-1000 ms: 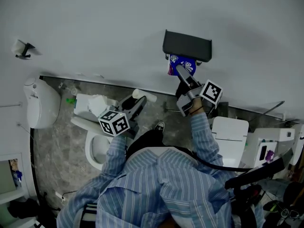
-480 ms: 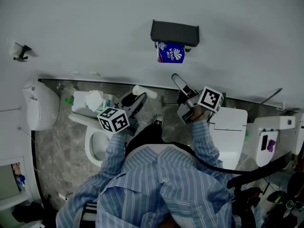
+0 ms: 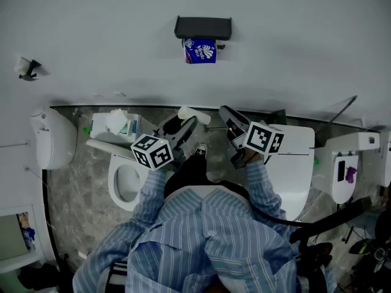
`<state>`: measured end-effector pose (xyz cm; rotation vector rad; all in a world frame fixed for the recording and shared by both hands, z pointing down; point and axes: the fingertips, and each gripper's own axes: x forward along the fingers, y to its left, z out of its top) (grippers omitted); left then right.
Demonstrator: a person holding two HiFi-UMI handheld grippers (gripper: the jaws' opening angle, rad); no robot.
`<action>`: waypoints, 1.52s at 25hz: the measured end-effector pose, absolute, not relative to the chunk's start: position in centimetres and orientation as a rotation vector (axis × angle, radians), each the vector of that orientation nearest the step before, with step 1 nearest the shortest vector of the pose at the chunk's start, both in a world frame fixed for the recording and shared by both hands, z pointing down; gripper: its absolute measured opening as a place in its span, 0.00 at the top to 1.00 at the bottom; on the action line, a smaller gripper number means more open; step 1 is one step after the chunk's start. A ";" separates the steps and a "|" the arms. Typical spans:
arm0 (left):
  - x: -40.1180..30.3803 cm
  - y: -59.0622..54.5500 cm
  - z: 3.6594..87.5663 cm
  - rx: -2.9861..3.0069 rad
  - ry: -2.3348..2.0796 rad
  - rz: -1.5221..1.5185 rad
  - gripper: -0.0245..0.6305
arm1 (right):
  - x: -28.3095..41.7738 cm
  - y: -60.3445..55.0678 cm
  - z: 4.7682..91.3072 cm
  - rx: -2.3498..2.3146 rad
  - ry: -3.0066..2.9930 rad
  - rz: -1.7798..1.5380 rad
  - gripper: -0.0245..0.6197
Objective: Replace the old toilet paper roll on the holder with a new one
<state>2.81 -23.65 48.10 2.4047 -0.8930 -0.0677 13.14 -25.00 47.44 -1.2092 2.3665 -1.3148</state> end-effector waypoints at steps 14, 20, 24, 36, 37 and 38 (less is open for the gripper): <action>6.6 -9.5 51.2 2.390 -0.913 0.042 0.69 | 15.2 -11.9 51.9 -1.218 2.386 -1.435 0.94; 6.0 -5.3 51.4 2.373 -0.932 0.065 0.69 | 13.8 -8.8 53.4 -1.189 2.405 -1.513 0.95; 4.6 -3.5 51.3 2.362 -0.959 0.048 0.69 | 12.7 -7.3 54.2 -1.213 2.430 -1.533 0.95; -3.9 5.2 50.3 2.386 -1.007 -0.015 0.69 | 4.1 -1.4 52.7 -1.234 2.506 -1.458 0.95; -5.2 6.1 50.3 2.383 -1.015 -0.020 0.69 | 2.8 -0.4 52.6 -1.237 2.512 -1.452 0.95; -6.5 7.0 50.3 2.378 -1.023 -0.029 0.69 | 1.5 0.7 52.5 -1.238 2.519 -1.447 0.95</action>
